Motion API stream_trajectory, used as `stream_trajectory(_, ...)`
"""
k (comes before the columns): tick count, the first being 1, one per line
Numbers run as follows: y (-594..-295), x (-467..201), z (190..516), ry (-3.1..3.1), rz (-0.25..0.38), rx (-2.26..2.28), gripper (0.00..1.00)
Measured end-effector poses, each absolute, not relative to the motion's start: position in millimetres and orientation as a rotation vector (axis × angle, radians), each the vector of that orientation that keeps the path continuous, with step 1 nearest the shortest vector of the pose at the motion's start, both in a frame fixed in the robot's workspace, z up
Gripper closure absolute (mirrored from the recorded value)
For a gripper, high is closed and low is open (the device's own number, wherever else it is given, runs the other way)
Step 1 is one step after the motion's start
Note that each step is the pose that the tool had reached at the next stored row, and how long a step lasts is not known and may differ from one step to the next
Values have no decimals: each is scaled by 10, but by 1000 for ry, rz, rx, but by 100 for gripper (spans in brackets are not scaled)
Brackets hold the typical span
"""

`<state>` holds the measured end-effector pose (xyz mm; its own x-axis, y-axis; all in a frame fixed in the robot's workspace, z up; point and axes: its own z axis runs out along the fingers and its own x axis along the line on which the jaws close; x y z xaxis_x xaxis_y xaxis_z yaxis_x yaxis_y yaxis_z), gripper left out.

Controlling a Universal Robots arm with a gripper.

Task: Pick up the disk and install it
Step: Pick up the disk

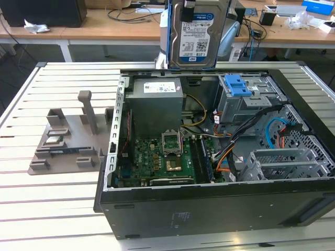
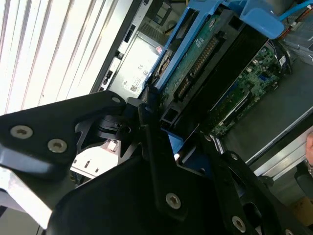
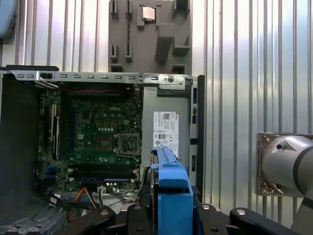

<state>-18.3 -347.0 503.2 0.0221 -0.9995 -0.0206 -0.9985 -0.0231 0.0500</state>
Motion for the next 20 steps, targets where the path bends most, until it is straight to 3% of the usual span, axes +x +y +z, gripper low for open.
stream_trajectory(20,-3768,-160,5027,-2181,-78,2230,63)
